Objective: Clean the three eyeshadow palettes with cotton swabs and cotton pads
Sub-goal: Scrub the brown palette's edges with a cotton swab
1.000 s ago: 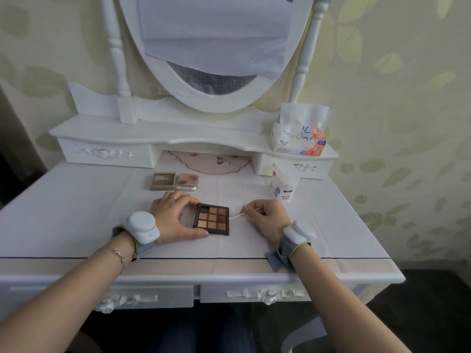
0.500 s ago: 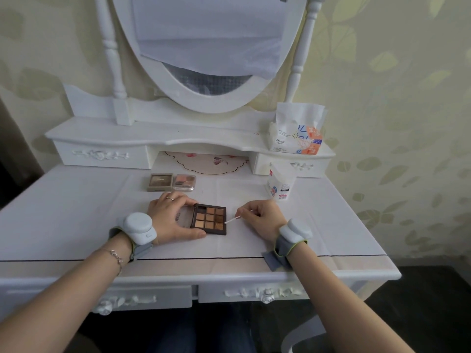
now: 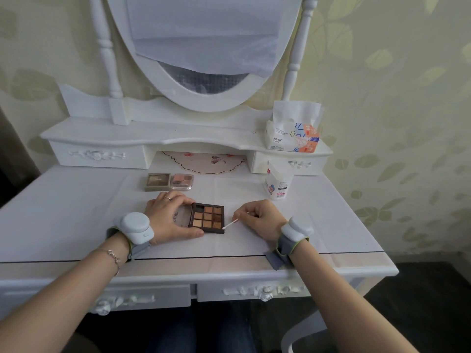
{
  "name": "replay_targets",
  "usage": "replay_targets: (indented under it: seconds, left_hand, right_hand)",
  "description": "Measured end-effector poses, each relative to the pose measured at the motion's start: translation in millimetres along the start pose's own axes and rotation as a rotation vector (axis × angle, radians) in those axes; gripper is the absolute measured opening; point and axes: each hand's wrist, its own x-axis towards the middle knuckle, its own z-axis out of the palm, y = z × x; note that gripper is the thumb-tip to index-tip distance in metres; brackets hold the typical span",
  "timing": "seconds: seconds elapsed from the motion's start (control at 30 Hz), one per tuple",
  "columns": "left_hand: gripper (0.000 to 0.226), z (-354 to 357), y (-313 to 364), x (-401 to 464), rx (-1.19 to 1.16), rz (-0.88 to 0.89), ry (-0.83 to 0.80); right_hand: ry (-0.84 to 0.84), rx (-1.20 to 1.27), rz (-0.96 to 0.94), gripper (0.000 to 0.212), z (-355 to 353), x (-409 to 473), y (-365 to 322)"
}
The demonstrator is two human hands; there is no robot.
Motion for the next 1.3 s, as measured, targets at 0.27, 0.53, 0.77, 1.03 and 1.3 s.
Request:
replay_targets:
  seconds: [0.27, 0.53, 0.77, 1.03, 1.3]
  left_hand:
    - [0.125, 0.4, 0.5, 0.1, -0.008, -0.007, 0.009]
    - [0.123, 1.4, 0.2, 0.3, -0.011, -0.010, 0.011]
    - [0.123, 0.2, -0.2, -0.5, -0.017, -0.011, 0.004]
    - [0.120, -1.6, 0.4, -0.2, -0.001, -0.003, -0.018]
    - [0.129, -15.5, 7.6, 0.7, 0.016, 0.021, -0.126]
  right_hand:
    - [-0.025, 0.011, -0.002, 0.023, 1.1, -0.7, -1.9]
    - [0.009, 0.009, 0.006, 0.024, 2.2, -1.9, -0.9]
    - [-0.020, 0.025, 0.021, 0.027, 2.4, -2.0, 0.0]
    - [0.112, 0.050, 0.033, 0.029, 3.6, 4.2, 5.9]
    - [0.222, 0.353, 0.112, 0.029, -0.8, 7.5, 7.2]
